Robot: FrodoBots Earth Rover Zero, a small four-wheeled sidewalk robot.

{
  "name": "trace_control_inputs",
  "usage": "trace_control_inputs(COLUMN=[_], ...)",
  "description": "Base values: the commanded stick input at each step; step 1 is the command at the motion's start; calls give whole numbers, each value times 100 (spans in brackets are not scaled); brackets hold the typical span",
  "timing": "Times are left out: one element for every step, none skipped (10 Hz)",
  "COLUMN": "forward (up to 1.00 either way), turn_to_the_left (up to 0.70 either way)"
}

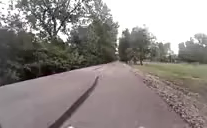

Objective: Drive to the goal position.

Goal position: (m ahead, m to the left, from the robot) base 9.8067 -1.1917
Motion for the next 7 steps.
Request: trace_control_inputs(forward=[100, 100, 100, 100, 100, 100, 100], turn_to_the_left=[-13, -13, -13, -12, -12, -7, -2])
